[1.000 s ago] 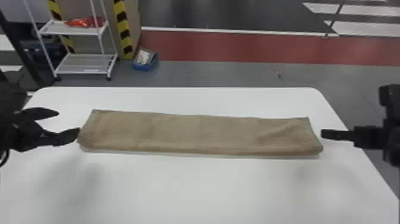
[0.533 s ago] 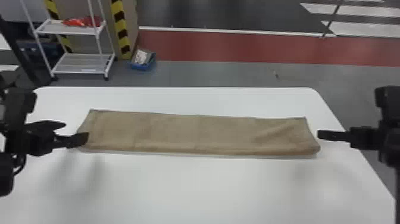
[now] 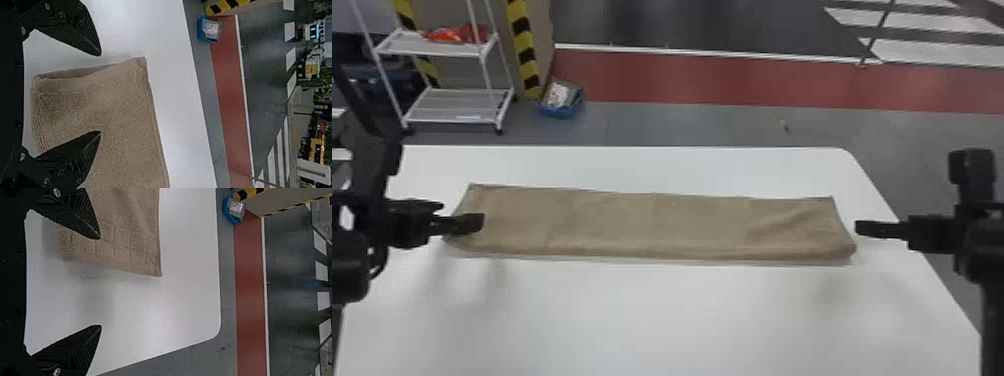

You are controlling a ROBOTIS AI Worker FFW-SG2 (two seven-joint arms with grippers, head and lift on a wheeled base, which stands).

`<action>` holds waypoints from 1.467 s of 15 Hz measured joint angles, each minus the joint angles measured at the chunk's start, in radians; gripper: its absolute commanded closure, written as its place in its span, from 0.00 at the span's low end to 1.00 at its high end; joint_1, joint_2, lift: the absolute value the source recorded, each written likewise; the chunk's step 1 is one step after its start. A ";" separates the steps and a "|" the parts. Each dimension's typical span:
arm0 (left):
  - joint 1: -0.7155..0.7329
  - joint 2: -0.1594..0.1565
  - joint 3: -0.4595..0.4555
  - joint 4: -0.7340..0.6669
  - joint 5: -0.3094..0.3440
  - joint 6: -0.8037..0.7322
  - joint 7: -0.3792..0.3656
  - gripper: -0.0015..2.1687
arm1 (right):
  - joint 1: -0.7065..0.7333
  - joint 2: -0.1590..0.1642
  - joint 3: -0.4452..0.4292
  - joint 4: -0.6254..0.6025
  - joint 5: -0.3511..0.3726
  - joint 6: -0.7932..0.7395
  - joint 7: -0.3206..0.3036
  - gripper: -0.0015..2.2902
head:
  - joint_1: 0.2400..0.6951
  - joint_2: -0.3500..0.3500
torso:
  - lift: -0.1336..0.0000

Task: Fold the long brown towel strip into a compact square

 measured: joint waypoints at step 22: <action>0.054 0.002 0.013 -0.131 0.006 0.122 -0.170 0.93 | -0.006 -0.005 -0.015 0.023 -0.002 -0.029 0.003 0.03 | 1.00 0.30 | 0.07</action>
